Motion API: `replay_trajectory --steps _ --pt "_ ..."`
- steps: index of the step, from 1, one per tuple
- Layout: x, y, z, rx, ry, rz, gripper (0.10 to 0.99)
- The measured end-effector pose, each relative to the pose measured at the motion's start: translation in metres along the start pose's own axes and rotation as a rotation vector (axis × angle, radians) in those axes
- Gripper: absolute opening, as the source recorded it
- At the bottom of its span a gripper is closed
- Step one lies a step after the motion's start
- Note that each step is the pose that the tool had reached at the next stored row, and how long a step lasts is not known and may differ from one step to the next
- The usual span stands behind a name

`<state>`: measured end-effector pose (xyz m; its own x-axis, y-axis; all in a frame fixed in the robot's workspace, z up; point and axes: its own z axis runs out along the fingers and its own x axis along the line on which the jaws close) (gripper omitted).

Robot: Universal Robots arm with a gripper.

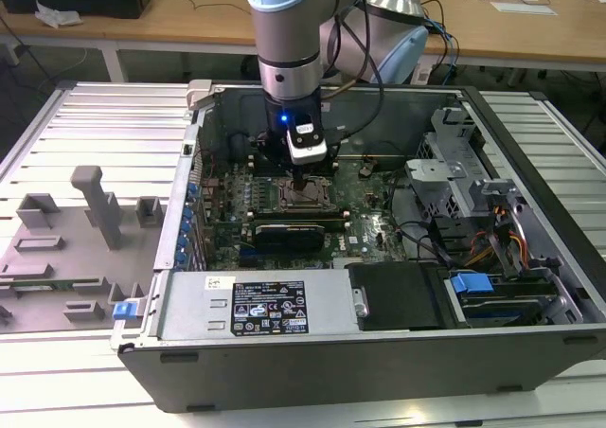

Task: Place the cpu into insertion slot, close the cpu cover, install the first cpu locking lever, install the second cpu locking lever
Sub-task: 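Install the first cpu locking lever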

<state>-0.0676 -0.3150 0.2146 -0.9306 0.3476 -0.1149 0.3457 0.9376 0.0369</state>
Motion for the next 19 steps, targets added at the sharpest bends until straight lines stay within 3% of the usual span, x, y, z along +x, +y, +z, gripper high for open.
replay_trajectory --steps 4,6,11,14,15,19 --pt "0.0000 -0.0001 0.0004 0.004 0.0112 -0.062 0.106" --pt "-0.0019 0.0006 0.0010 0.012 0.0317 -0.098 0.106" --pt "-0.0091 0.0031 0.0023 0.023 0.0637 -0.131 0.106" --pt "-0.0165 0.0056 0.0032 0.027 0.0774 -0.134 0.106" --pt "-0.0199 0.0068 0.0036 0.030 0.0880 -0.140 0.106" --pt "-0.0202 0.0070 0.0010 0.026 0.0898 -0.200 0.106"
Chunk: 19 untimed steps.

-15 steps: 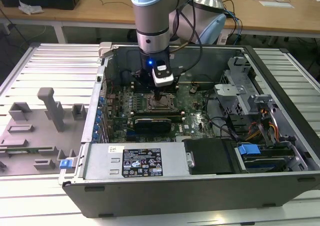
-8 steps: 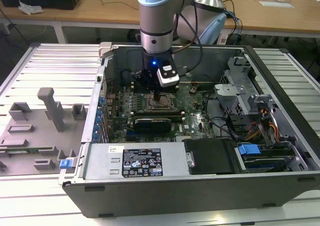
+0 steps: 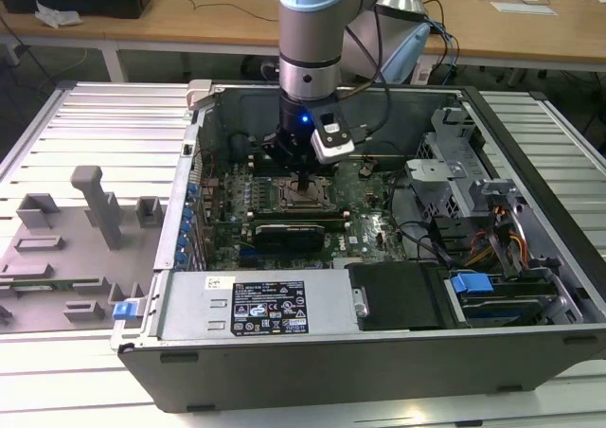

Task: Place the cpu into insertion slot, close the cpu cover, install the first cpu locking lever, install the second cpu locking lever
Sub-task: 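Install the first cpu locking lever, then install the second cpu locking lever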

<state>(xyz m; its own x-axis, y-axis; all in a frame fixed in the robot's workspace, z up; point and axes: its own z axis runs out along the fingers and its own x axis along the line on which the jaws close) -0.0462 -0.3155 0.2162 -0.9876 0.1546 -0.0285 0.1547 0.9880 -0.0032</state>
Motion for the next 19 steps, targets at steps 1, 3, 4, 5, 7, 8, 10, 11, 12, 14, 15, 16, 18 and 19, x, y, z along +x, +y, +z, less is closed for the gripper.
replay_trajectory --steps 1,3,4,5,7,8,10,11,12,14,15,16,18,19 --pt "0.0000 0.0000 -0.0018 0.000 0.0000 -0.003 0.106" --pt "-0.0002 0.0000 -0.0063 0.000 -0.0001 -0.007 0.106" --pt "-0.0003 0.0000 -0.0088 0.000 -0.0001 -0.008 0.106" --pt "-0.0004 0.0000 -0.0125 0.000 -0.0001 -0.010 0.106" --pt "-0.0005 -0.0001 -0.0163 0.000 -0.0001 -0.012 0.106" --pt "-0.0005 -0.0001 -0.0174 0.000 -0.0001 -0.013 0.106" --pt "-0.0006 0.0000 -0.0180 0.000 -0.0003 -0.013 0.106" --pt "-0.0005 -0.0001 -0.0182 0.000 -0.0002 -0.013 0.106" --pt "-0.0005 -0.0001 -0.0181 0.000 -0.0002 -0.013 0.106" --pt "-0.0005 -0.0001 -0.0182 0.000 -0.0002 -0.013 0.106" --pt "-0.0005 -0.0001 -0.0181 0.000 -0.0002 -0.013 0.106" --pt "-0.0005 -0.0001 -0.0182 0.000 -0.0002 -0.013 0.106" --pt "-0.0005 -0.0001 -0.0182 0.000 -0.0002 -0.013 0.106" --pt "-0.0005 -0.0001 -0.0182 0.000 -0.0002 -0.013 0.106"
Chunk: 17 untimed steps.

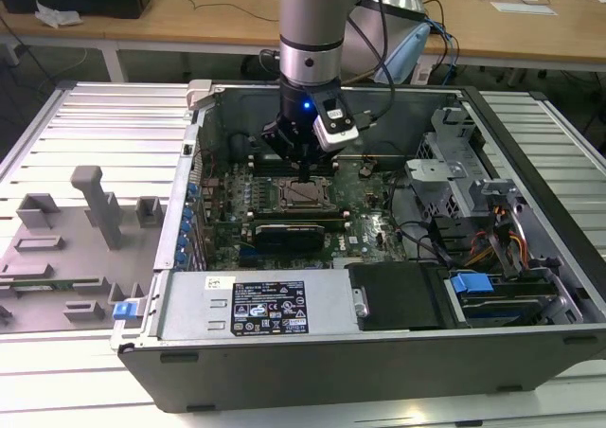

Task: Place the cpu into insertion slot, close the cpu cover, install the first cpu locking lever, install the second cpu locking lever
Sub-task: 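Install the second cpu locking lever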

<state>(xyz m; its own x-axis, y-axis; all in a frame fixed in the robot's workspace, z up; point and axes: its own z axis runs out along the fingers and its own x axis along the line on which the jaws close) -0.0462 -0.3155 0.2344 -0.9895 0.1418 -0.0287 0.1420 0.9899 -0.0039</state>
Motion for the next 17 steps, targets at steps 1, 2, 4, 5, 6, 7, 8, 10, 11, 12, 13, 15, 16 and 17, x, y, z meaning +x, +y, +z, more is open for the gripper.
replay_trajectory --steps 1,2,4,5,6,7,8,10,11,12,13,15,16,17 --pt "0.0000 0.0000 0.0000 0.000 -0.0001 0.000 0.106" --pt "0.0000 0.0000 0.0000 0.000 0.0000 0.000 0.106" --pt "0.0000 0.0000 0.0000 0.000 0.0000 0.000 0.106" --pt "0.0000 0.0000 -0.0005 0.001 -0.0001 0.000 0.106" --pt "-0.0001 0.0000 -0.0026 0.002 -0.0002 0.000 0.106" --pt "-0.0001 -0.0003 -0.0034 0.003 -0.0004 0.000 0.106" --pt "-0.0001 -0.0006 -0.0037 0.003 -0.0005 0.000 0.106" --pt "-0.0005 -0.0028 -0.0041 0.004 -0.0005 0.000 0.106" --pt "-0.0008 -0.0049 -0.0042 0.004 -0.0006 0.000 0.106" --pt "-0.0010 -0.0064 -0.0043 0.004 -0.0006 0.000 0.106" --pt "-0.0012 -0.0081 -0.0044 0.004 -0.0006 0.000 0.106" --pt "-0.0020 -0.0135 -0.0045 0.004 -0.0006 0.001 0.106" --pt "-0.0026 -0.0172 -0.0046 0.004 -0.0006 0.001 0.106" --pt "-0.0031 -0.0212 -0.0046 0.004 -0.0006 0.002 0.106"
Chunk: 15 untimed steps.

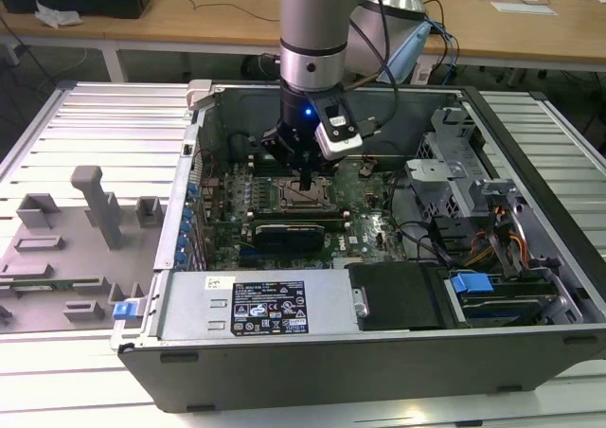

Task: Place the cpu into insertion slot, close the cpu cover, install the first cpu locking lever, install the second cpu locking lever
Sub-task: 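Install the second cpu locking lever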

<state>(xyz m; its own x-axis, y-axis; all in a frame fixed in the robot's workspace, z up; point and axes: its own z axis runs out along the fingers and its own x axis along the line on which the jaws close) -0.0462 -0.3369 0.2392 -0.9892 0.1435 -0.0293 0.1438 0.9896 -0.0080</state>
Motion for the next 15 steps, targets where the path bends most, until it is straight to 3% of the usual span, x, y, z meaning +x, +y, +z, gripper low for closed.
replay_trajectory --steps 8,15 --pt "-0.0005 -0.0009 -0.0090 0.000 0.0001 -0.003 0.106" --pt "-0.0024 -0.0147 -0.0089 0.000 0.0001 -0.011 0.106"
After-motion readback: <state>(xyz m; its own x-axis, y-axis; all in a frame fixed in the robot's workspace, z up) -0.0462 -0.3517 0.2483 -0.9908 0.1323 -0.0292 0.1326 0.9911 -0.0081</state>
